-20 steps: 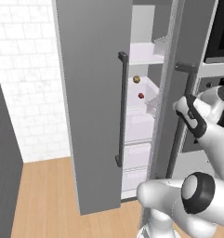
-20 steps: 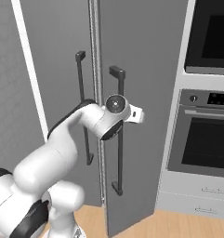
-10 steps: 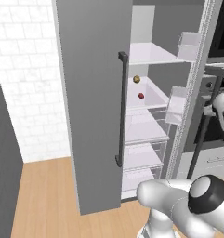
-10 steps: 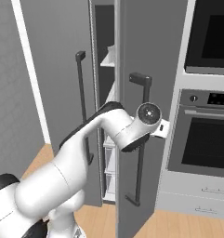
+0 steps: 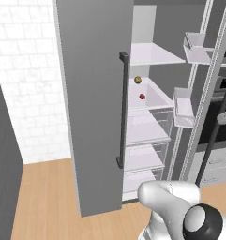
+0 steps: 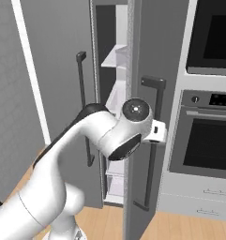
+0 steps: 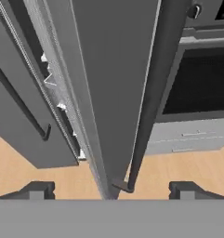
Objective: Take the strawberry from the fridge and place it on top of the pancake, located on the dining counter.
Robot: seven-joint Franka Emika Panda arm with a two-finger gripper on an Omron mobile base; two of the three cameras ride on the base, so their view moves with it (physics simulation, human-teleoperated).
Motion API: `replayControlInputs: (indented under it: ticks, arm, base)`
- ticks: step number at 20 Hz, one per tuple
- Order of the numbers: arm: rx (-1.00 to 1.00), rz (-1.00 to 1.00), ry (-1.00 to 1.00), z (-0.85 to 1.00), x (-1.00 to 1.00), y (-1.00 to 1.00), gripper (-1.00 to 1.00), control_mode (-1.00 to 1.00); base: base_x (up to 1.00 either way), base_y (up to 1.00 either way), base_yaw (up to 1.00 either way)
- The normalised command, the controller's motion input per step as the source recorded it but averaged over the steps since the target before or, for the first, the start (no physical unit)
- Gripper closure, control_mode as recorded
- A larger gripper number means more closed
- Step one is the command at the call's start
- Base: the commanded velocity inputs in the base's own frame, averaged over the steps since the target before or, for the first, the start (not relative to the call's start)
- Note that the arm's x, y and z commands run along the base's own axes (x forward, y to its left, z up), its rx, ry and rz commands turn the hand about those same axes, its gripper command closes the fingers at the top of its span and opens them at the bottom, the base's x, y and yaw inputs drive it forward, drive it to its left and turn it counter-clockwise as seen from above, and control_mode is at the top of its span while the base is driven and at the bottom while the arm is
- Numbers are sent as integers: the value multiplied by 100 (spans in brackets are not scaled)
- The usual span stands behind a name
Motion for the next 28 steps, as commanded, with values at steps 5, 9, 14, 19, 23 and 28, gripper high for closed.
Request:
replayControlInputs:
  ticks: [5,9,14,19,23,28]
  arm:
    - [-63,0,40,9,12,100,-100,-100]
    - [-54,0,35,-12,81,100,-100,-100]
    - [-38,0,35,-33,100,85,-100,-100]
    - [-21,7,22,-42,100,18,-100,-100]
    - [-1,4,1,-37,54,-56,-100,-100]
    - [0,1,-1,-8,74,-20,-100,-100]
  base:
    - [0,0,0]
    - [0,0,0]
    - [0,0,0]
    - [0,0,0]
    - [0,0,0]
    - [0,0,0]
